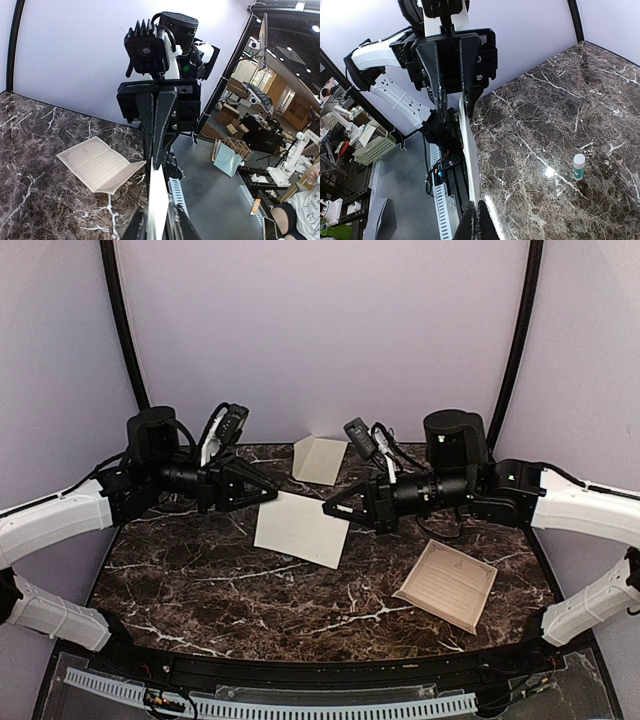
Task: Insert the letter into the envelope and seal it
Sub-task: Fold the letter.
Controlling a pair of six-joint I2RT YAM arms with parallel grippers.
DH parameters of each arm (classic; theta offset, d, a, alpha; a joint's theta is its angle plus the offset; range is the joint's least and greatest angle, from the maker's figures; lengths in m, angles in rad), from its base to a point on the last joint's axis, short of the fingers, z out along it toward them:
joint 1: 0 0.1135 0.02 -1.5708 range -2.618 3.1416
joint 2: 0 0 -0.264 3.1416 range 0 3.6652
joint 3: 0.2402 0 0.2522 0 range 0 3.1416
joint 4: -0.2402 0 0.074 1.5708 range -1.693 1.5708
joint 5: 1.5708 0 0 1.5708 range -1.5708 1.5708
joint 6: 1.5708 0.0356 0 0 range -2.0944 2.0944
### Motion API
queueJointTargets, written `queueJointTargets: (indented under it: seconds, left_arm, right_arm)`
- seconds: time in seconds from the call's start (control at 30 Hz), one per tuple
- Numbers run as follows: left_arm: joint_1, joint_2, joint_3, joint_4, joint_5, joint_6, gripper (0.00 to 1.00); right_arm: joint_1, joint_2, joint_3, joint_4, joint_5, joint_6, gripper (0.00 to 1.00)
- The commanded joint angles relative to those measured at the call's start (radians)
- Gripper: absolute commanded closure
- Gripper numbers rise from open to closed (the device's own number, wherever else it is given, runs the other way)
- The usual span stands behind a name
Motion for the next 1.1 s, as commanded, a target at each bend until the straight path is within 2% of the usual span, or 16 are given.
queueJointTargets:
  seconds: [0.0, 0.07, 0.17, 0.27, 0.4, 0.5, 0.53, 0.6, 0.7, 0.83, 1.07]
  left_arm:
    - [0.005, -0.016, -0.011, 0.039, 0.032, -0.009, 0.86]
    - [0.006, -0.006, -0.009, 0.034, 0.039, -0.008, 0.83]
    - [0.005, 0.0, -0.005, 0.029, 0.044, -0.007, 0.83]
    - [0.005, 0.0, -0.004, 0.026, 0.044, -0.003, 0.93]
    - [0.005, 0.0, -0.001, 0.002, 0.027, 0.016, 1.0]
    - [0.005, -0.006, -0.002, 0.002, 0.018, 0.019, 1.0]
    - [0.005, -0.011, -0.006, 0.007, 0.011, 0.017, 1.0]
    - [0.005, -0.019, -0.01, 0.018, 0.003, 0.013, 1.0]
    - [0.006, -0.028, -0.017, 0.027, -0.005, 0.01, 1.0]
    - [0.008, -0.039, -0.021, 0.029, -0.022, 0.01, 1.0]
    - [0.02, -0.057, -0.024, 0.028, -0.044, 0.016, 1.0]
  right_arm:
    - [0.007, -0.002, 0.025, 0.01, -0.013, -0.014, 1.0]
    - [0.008, -0.004, 0.026, 0.014, -0.014, -0.014, 1.0]
    - [0.007, -0.003, 0.03, 0.017, -0.019, -0.014, 1.0]
    - [0.006, -0.002, 0.033, 0.015, -0.018, -0.013, 1.0]
    - [0.007, -0.005, 0.031, 0.018, -0.019, -0.014, 1.0]
    - [0.006, -0.009, 0.028, 0.022, -0.018, -0.014, 1.0]
    - [0.007, -0.011, 0.026, 0.023, -0.016, -0.014, 0.99]
    - [0.005, -0.016, 0.016, 0.026, -0.009, -0.013, 0.84]
    - [0.005, -0.028, 0.001, 0.037, -0.002, -0.007, 0.77]
    - [0.002, -0.04, -0.01, 0.039, 0.003, -0.003, 0.77]
    - [-0.002, -0.058, -0.023, 0.037, 0.015, 0.001, 0.84]
